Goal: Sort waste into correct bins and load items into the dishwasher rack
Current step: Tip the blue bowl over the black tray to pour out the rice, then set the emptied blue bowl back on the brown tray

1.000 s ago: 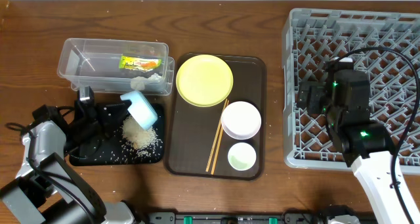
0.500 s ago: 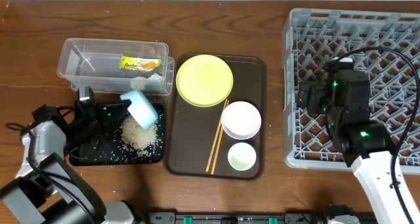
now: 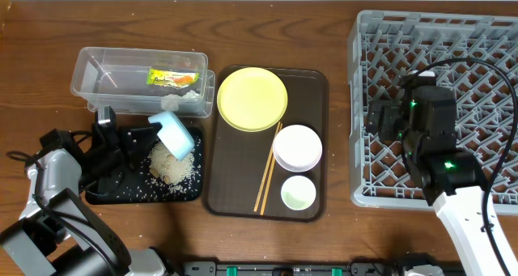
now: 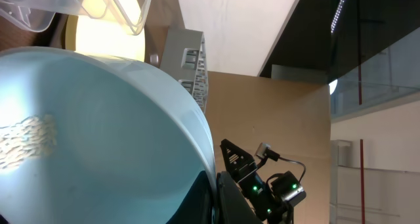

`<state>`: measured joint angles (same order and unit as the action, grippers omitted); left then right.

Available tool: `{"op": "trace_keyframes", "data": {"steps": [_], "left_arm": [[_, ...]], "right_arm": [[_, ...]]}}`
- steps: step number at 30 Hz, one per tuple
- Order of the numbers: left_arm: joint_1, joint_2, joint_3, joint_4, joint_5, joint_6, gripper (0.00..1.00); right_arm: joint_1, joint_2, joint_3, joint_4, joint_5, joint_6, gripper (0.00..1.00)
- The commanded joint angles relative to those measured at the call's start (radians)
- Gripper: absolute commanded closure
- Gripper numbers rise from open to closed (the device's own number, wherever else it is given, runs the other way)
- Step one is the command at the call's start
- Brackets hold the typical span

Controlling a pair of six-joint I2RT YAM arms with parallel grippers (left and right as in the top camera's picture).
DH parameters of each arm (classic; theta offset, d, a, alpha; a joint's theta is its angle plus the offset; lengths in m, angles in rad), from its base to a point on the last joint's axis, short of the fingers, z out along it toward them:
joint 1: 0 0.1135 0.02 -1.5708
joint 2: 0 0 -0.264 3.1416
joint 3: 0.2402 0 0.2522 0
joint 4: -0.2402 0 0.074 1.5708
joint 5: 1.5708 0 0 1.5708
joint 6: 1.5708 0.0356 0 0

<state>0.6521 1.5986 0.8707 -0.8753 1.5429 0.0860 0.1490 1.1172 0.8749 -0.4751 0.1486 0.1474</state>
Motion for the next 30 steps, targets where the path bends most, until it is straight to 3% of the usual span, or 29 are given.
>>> {"op": "trace_keyframes", "data": {"steps": [1,5,8,11,13,20,23,27,30], "left_arm": [[0.006,0.003,-0.002,0.006,0.004,0.006,0.94],[0.006,0.003,-0.002,0.017,-0.151,-0.026,0.94],[0.006,0.003,-0.002,0.017,-0.159,-0.031,0.94],[0.006,0.003,-0.002,0.019,-0.105,-0.018,0.94],[0.006,0.003,-0.002,0.020,0.034,0.083,0.94],[0.006,0.002,0.001,0.043,0.024,0.111,0.94],[0.006,0.002,0.001,0.043,-0.034,0.111,0.94],[0.006,0.002,0.001,0.043,-0.228,0.035,0.94],[0.006,0.002,0.001,0.043,-0.202,0.026,0.94]], "right_arm": [[-0.006,-0.008,0.022,0.000,-0.003,-0.015,0.01],[-0.006,-0.008,0.022,0.000,-0.002,-0.015,0.01],[-0.006,-0.008,0.022,0.000,-0.003,-0.015,0.01],[-0.006,-0.008,0.022,0.000,-0.003,-0.015,0.01],[-0.006,-0.008,0.022,0.000,-0.003,-0.015,0.01],[-0.006,-0.008,0.022,0.000,-0.002,-0.015,0.01],[-0.006,-0.008,0.022,0.000,-0.002,-0.015,0.01],[-0.006,-0.008,0.022,0.003,-0.002,-0.015,0.01],[-0.006,-0.008,0.022,0.005,-0.002,-0.015,0.01]]}}
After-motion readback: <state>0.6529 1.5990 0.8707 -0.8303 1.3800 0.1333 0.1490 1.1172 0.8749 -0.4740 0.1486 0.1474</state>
